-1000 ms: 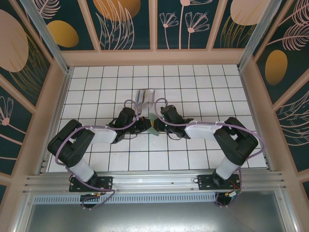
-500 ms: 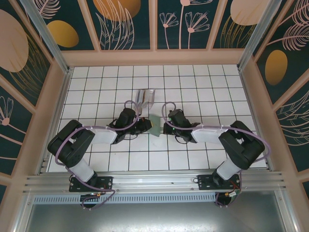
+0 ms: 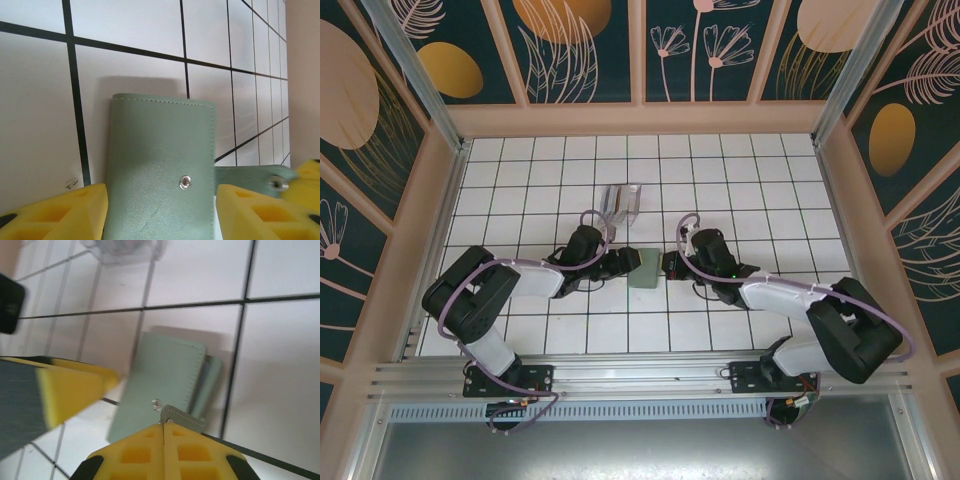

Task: Put the credit cards into the card holder
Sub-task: Open the card holder at the center of the table.

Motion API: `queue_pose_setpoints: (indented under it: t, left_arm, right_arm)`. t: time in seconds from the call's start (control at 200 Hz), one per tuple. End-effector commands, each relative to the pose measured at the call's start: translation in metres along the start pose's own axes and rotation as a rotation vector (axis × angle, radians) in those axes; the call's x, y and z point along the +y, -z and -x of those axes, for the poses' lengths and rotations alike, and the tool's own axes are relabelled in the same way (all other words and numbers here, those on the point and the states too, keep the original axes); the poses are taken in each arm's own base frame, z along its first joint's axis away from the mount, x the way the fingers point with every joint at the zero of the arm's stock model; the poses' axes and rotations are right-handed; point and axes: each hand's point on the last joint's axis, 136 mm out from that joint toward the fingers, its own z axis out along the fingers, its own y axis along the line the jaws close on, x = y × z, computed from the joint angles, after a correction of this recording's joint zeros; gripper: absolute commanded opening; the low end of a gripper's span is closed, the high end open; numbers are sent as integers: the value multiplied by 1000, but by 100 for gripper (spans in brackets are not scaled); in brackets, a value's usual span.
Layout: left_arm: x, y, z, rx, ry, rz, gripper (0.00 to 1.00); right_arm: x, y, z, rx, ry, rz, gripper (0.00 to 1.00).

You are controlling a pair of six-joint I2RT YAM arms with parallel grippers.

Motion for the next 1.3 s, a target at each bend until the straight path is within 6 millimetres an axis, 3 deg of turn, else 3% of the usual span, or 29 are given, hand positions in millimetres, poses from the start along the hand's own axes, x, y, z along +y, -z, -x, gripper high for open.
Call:
queue_pose_setpoints:
  t: [0.0, 0.215, 0.38, 0.626, 0.871, 1.081, 1.271, 1.291]
  left_arm:
    - [2, -1, -6, 35, -77, 20, 59]
    - [2, 2, -7, 29, -95, 17, 60]
    - [-14, 10, -2, 24, -143, -23, 76]
    - [-2, 12, 0, 31, -119, 6, 73]
    - [5, 10, 2, 20, -73, 8, 73]
    - [9, 24, 8, -14, -27, -11, 75]
    - [1, 25, 10, -14, 8, -76, 77]
    - [-2, 23, 10, -8, 19, -95, 77]
  right_arm:
    - [33, 6, 17, -25, 86, 130, 0]
    - [49, 5, 21, 7, 119, 185, 0]
    - [64, 6, 27, 25, 172, 230, 0]
    - [66, -6, 23, 75, 164, 248, 0]
    - [56, -7, 20, 89, 138, 220, 0]
    - [38, 0, 28, 70, 78, 215, 0]
    - [42, 10, 23, 95, 59, 321, 0]
    - [35, 11, 30, 78, 46, 312, 0]
